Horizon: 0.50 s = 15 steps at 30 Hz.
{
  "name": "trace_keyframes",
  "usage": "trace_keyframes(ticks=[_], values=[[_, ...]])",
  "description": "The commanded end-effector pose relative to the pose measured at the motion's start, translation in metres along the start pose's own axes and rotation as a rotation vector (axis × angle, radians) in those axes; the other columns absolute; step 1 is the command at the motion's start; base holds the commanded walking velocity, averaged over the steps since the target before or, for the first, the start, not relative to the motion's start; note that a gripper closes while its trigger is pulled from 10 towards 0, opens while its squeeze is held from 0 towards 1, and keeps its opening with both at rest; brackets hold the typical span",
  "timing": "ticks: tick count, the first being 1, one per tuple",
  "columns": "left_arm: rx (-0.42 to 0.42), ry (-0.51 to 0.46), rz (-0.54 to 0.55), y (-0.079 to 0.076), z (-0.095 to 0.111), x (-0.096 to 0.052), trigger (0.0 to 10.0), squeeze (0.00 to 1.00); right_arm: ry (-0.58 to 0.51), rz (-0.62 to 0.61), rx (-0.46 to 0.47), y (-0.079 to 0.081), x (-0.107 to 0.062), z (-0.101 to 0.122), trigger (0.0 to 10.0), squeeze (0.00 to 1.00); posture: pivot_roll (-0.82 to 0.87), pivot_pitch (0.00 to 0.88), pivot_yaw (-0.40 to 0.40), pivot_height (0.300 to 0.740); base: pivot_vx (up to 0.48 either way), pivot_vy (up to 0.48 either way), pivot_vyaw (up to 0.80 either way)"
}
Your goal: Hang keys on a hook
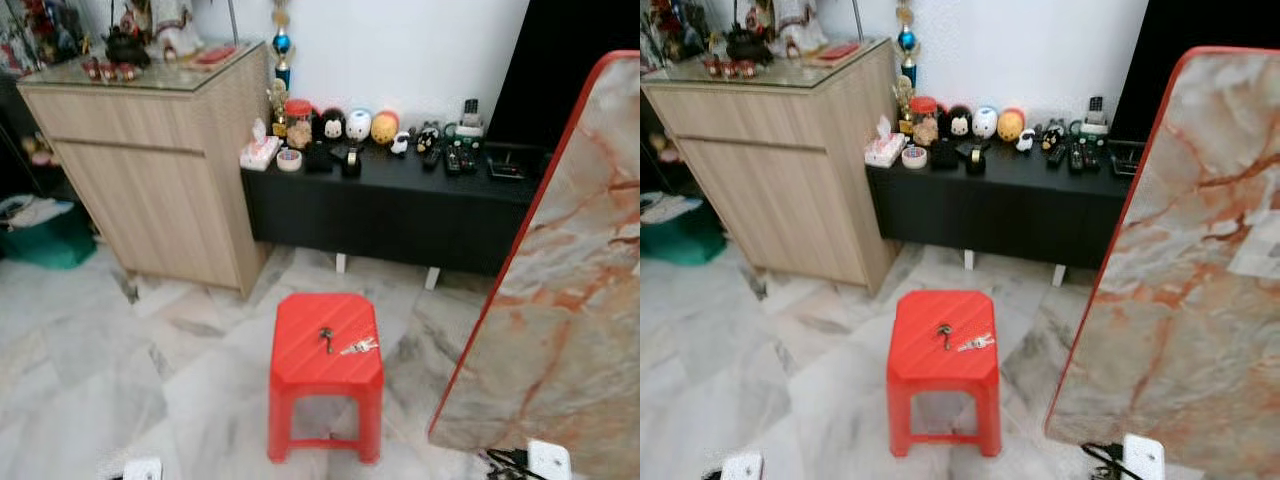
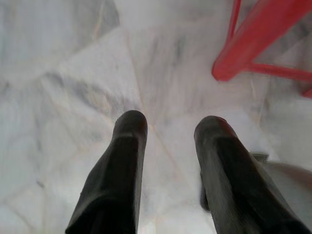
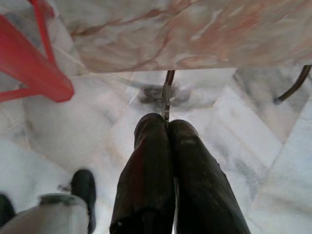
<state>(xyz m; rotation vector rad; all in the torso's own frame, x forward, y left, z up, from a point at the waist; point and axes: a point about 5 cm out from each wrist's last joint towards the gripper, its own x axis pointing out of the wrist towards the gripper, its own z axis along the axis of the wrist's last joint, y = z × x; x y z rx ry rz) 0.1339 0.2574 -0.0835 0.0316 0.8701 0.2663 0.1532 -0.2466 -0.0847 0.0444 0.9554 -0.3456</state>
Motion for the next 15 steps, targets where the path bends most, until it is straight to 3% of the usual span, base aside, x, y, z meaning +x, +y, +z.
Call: trace_keyframes(ticks=[1,2,5,9,13,15], values=[[0.009,0.011,-0.001,-0.001,0.000,0.001,10.0,0.00,-0.034,-0.014,0.004,0.001,0.000,0.004,10.0,0.00,0.05,0.000,-0.014,0.740,0.000,0.000,0.00],[0.009,0.011,-0.002,-0.002,0.000,0.001,10.0,0.00,-0.034,-0.010,0.009,0.015,-0.002,-0.006,10.0,0.00,0.05,0.000,-0.014,0.740,0.000,0.000,0.00],[0.005,0.011,-0.002,-0.003,0.001,0.001,10.0,0.00,-0.061,-0.017,0.034,0.024,-0.004,-0.007,10.0,0.00,0.05,0.000,-0.016,0.740,0.000,0.000,0.00],[0.001,0.008,-0.002,-0.003,0.002,0.002,10.0,0.00,-0.174,-0.044,0.065,0.025,-0.001,0.020,10.0,0.00,0.04,0.000,-0.013,0.740,0.000,0.000,0.00],[-0.002,0.008,0.000,-0.002,0.003,0.002,10.0,0.00,-0.386,-0.088,0.112,0.027,-0.002,0.068,10.0,0.00,0.04,0.000,-0.015,0.740,0.000,0.000,0.00],[-0.004,0.009,0.001,-0.002,0.003,0.002,10.0,0.00,-0.436,-0.089,0.118,0.029,-0.004,0.079,10.0,0.00,0.04,0.000,-0.015,0.740,0.000,0.000,0.00]])
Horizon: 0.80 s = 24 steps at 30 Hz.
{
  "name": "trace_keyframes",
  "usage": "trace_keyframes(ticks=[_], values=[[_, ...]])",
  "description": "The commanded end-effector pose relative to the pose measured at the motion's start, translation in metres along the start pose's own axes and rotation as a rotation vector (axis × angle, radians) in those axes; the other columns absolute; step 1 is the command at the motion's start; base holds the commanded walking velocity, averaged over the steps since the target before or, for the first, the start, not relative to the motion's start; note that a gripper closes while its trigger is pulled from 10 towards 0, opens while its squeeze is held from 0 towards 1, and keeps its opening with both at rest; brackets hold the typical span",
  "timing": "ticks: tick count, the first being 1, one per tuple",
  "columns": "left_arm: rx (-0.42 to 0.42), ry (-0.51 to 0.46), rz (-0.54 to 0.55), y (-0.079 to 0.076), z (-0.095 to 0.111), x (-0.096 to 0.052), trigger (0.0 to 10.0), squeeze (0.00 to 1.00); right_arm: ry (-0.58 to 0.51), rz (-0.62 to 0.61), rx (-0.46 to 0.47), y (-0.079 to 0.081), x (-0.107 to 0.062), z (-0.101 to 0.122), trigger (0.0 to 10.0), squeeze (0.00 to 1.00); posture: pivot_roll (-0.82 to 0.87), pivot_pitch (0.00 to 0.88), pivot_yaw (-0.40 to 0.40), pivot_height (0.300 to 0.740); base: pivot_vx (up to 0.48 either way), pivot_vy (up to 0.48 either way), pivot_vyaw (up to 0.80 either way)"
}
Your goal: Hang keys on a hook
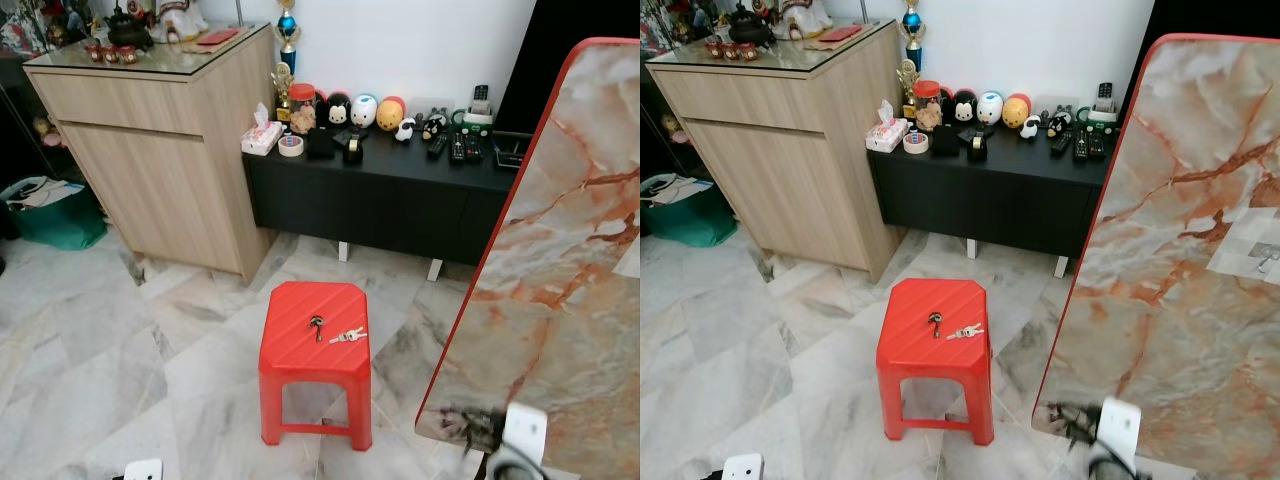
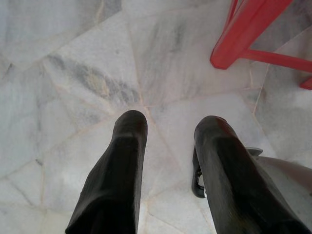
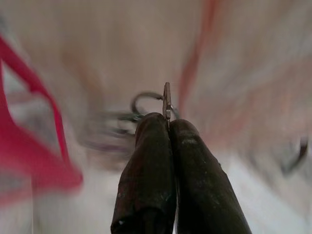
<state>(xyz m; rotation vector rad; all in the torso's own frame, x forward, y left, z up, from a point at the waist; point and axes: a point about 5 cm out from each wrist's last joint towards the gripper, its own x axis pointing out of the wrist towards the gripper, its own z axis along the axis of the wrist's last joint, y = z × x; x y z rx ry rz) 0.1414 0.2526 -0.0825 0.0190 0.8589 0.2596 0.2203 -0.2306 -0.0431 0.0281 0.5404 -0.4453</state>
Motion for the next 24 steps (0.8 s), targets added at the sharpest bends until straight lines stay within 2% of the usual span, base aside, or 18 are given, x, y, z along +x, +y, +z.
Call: trace_keyframes(ticks=[1,9,15,24], values=[[0.005,0.019,0.014,0.005,-0.003,-0.001,10.0,0.00,-0.053,-0.022,0.021,-0.001,0.002,0.009,10.0,0.00,0.04,0.000,-0.016,0.740,0.000,0.000,0.00],[-0.001,0.020,0.020,0.005,-0.003,-0.001,10.0,0.00,-0.202,-0.030,0.033,0.008,0.003,0.034,10.0,0.00,0.04,0.000,-0.019,0.740,0.000,0.000,0.00],[0.000,0.019,0.017,0.004,-0.002,-0.001,10.0,0.00,-0.333,-0.105,0.045,0.004,0.001,0.056,10.0,0.00,0.04,0.000,-0.017,0.740,0.000,0.000,0.00],[0.000,0.020,0.016,0.005,-0.003,-0.001,10.0,0.00,-0.479,-0.110,0.017,0.005,-0.006,0.085,10.0,0.00,0.04,0.000,-0.020,0.740,0.000,0.000,0.00]])
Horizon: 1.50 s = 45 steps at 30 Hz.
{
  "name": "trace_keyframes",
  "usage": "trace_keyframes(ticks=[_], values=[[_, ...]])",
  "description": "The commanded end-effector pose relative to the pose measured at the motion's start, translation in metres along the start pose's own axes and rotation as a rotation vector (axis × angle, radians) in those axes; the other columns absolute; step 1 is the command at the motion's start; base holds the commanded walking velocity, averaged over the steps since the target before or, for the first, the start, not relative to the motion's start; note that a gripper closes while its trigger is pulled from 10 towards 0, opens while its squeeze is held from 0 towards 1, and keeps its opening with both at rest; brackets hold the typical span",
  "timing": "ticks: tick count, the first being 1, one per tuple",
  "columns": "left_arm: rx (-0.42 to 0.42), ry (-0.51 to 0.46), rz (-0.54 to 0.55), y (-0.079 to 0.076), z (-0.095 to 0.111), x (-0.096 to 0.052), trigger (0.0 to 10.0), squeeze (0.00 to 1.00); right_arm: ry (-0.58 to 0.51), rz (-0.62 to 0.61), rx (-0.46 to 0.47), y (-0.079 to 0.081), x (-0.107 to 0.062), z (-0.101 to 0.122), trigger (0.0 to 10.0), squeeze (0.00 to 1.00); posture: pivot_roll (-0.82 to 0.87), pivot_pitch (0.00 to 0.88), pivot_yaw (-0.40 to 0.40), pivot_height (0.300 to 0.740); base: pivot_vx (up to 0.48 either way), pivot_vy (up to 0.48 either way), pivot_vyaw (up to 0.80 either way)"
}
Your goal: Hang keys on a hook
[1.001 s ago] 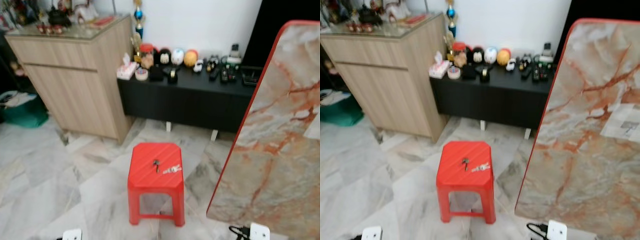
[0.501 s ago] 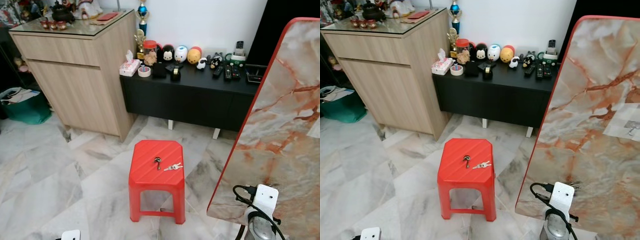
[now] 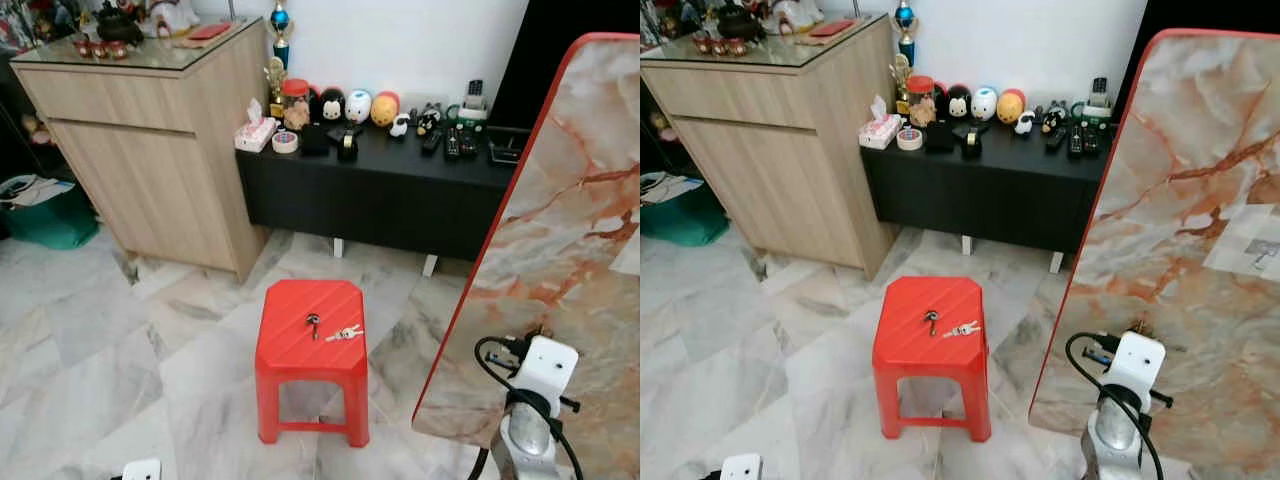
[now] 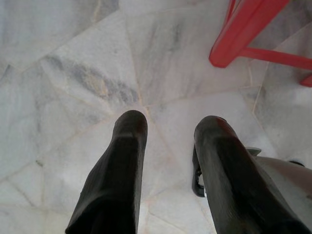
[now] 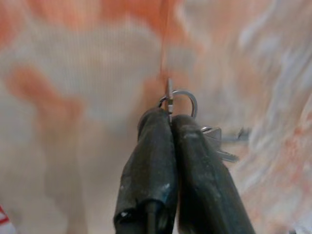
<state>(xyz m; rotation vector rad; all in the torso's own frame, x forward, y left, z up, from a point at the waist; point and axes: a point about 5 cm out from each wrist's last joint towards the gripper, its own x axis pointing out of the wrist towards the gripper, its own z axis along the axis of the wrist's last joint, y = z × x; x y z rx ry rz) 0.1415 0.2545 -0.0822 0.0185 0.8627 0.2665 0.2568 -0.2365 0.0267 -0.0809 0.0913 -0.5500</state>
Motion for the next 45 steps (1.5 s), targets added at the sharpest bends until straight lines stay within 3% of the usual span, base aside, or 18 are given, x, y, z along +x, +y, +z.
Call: trace_keyframes(ticks=[1,3,11,18,33,41,45], values=[[0.003,0.016,0.009,0.003,-0.004,-0.001,10.0,0.00,-0.056,0.025,-0.022,0.003,0.001,0.011,10.0,0.00,0.04,0.000,-0.020,0.740,0.000,0.000,0.00],[0.008,0.018,0.008,0.003,-0.004,-0.001,10.0,0.00,-0.116,0.045,-0.043,0.005,-0.004,0.023,10.0,0.00,0.04,0.000,-0.019,0.740,0.000,0.000,0.00],[0.013,0.022,0.002,0.002,-0.005,-0.001,10.0,0.00,-0.178,-0.041,-0.025,-0.004,-0.003,0.048,10.0,0.00,0.03,0.000,-0.020,0.740,0.000,0.000,0.00],[0.023,0.031,-0.004,0.003,-0.007,-0.002,10.0,0.00,-0.207,-0.040,-0.078,-0.006,-0.002,0.060,10.0,0.00,0.02,0.000,-0.023,0.740,0.000,0.000,0.00],[0.039,0.031,-0.016,0.002,-0.012,-0.004,10.0,0.00,-0.249,-0.162,-0.040,-0.017,-0.002,0.090,10.0,0.00,0.02,0.000,-0.013,0.740,0.000,0.000,0.00],[0.036,0.024,-0.017,-0.001,-0.009,-0.003,10.0,0.00,-0.214,-0.206,-0.033,-0.027,-0.005,0.090,10.0,0.00,0.01,0.000,-0.009,0.740,0.000,0.000,0.00],[0.041,0.026,-0.019,-0.002,-0.008,-0.003,10.0,0.00,-0.158,-0.137,0.004,-0.021,-0.007,0.082,10.0,0.00,0.01,0.000,-0.008,0.740,0.000,0.000,0.00]])
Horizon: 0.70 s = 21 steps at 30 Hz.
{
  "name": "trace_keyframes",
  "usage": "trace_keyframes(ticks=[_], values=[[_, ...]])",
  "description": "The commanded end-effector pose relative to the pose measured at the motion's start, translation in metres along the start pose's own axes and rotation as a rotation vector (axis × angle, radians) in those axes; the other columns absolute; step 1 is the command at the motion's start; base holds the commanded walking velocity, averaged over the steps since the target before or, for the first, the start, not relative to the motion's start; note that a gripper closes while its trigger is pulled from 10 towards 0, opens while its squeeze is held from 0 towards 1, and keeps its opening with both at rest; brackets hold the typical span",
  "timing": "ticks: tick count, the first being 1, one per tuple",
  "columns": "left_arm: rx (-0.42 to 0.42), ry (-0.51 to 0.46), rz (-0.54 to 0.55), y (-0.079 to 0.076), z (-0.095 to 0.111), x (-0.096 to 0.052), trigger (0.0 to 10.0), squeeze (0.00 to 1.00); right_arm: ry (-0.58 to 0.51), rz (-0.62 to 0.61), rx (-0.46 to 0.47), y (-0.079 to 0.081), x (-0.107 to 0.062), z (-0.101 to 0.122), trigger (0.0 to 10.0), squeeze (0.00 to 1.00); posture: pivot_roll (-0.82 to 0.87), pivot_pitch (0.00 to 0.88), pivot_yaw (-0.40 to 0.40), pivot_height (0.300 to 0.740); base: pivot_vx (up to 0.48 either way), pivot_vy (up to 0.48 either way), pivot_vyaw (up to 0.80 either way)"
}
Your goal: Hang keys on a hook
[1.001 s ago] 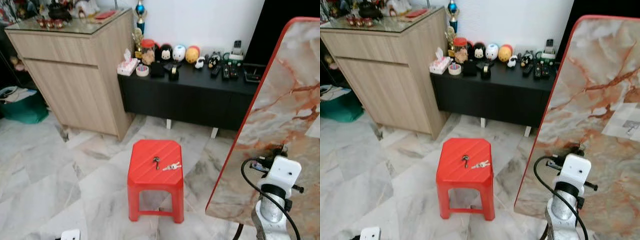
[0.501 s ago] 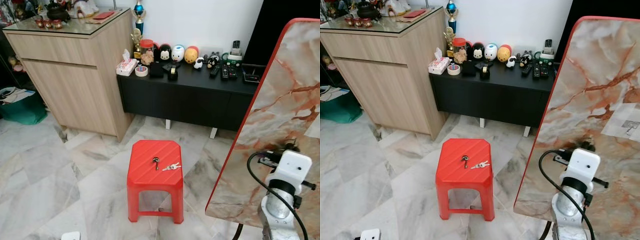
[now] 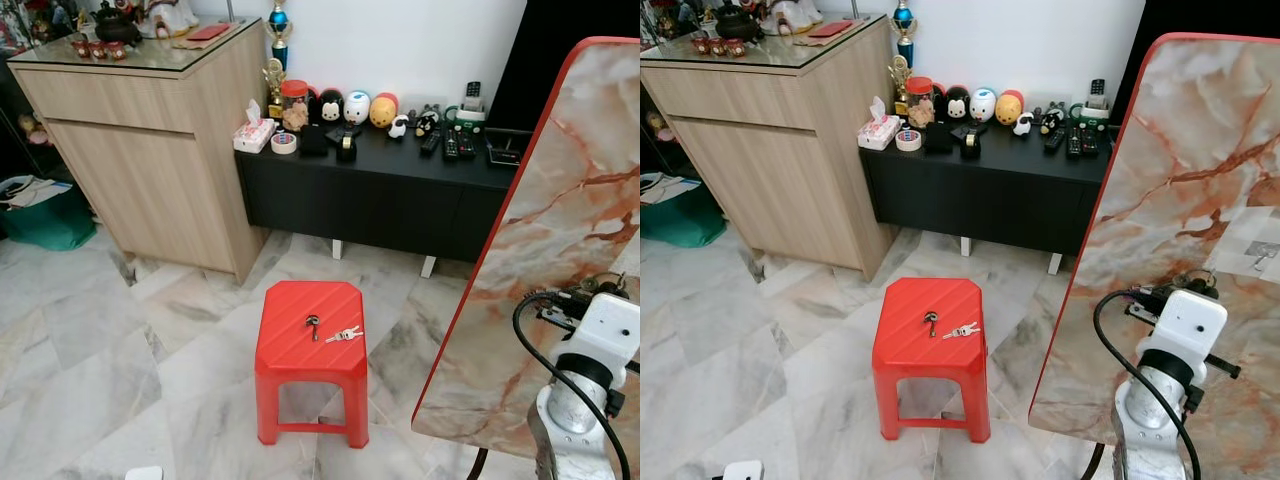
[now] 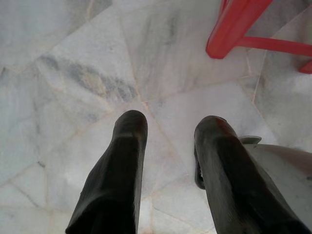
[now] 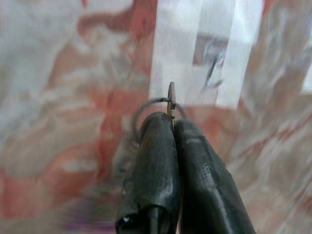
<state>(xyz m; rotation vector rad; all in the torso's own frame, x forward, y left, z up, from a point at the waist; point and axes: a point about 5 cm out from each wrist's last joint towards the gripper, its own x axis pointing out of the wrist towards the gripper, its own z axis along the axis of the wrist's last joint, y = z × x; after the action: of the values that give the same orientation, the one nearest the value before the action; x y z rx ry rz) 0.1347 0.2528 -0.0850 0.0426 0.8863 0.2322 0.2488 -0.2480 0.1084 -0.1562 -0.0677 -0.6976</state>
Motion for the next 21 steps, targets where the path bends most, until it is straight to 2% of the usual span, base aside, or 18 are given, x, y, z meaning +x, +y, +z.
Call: trace_keyframes(ticks=[1,3,5,6,11,12,13,16,17,21], values=[[0.003,0.008,0.000,-0.002,-0.001,0.000,10.0,0.00,0.014,0.027,0.033,0.002,-0.001,0.002,10.0,0.00,0.01,0.000,-0.008,0.740,0.000,0.000,0.00],[0.003,0.009,-0.001,-0.002,-0.001,0.000,10.0,0.00,0.133,0.180,0.086,0.019,-0.011,-0.014,10.0,0.00,0.01,0.000,-0.012,0.740,0.000,0.000,0.00],[0.002,0.009,-0.001,-0.003,-0.001,0.000,10.0,0.00,0.190,0.224,0.093,0.023,-0.016,-0.022,10.0,0.00,0.01,0.000,-0.013,0.740,0.000,0.000,0.00],[-0.005,0.008,0.002,-0.003,0.000,0.001,10.0,0.00,0.242,0.271,0.068,0.023,-0.024,-0.033,10.0,0.00,0.02,0.000,-0.015,0.740,0.000,0.000,0.00],[-0.009,0.006,0.002,-0.002,0.001,0.001,10.0,0.00,0.368,0.408,0.010,0.021,-0.040,-0.062,10.0,0.00,0.01,0.000,-0.017,0.740,0.000,0.000,0.00],[-0.010,0.006,0.002,-0.002,0.001,0.001,10.0,0.00,0.388,0.461,-0.016,0.022,-0.044,-0.069,10.0,0.00,0.00,0.000,-0.017,0.740,0.000,0.000,0.00],[-0.012,0.006,0.002,-0.003,0.001,0.001,10.0,0.00,0.445,0.551,-0.101,0.022,-0.051,-0.087,10.0,0.00,0.00,0.000,-0.020,0.740,0.000,0.000,0.00],[-0.012,0.007,0.002,-0.003,0.001,0.001,10.0,0.00,0.471,0.580,-0.123,0.021,-0.054,-0.092,10.0,0.00,0.00,0.000,-0.021,0.740,0.000,0.000,0.00],[-0.017,0.006,0.002,-0.003,0.001,0.001,10.0,0.00,0.526,0.606,-0.161,0.017,-0.059,-0.108,10.0,0.00,0.01,0.000,-0.027,0.740,0.000,0.000,0.00],[-0.021,0.006,0.001,-0.005,0.002,0.002,10.0,0.00,0.711,0.704,-0.191,0.016,-0.080,-0.146,10.0,0.00,0.01,0.000,-0.030,0.740,0.000,0.000,0.00]])
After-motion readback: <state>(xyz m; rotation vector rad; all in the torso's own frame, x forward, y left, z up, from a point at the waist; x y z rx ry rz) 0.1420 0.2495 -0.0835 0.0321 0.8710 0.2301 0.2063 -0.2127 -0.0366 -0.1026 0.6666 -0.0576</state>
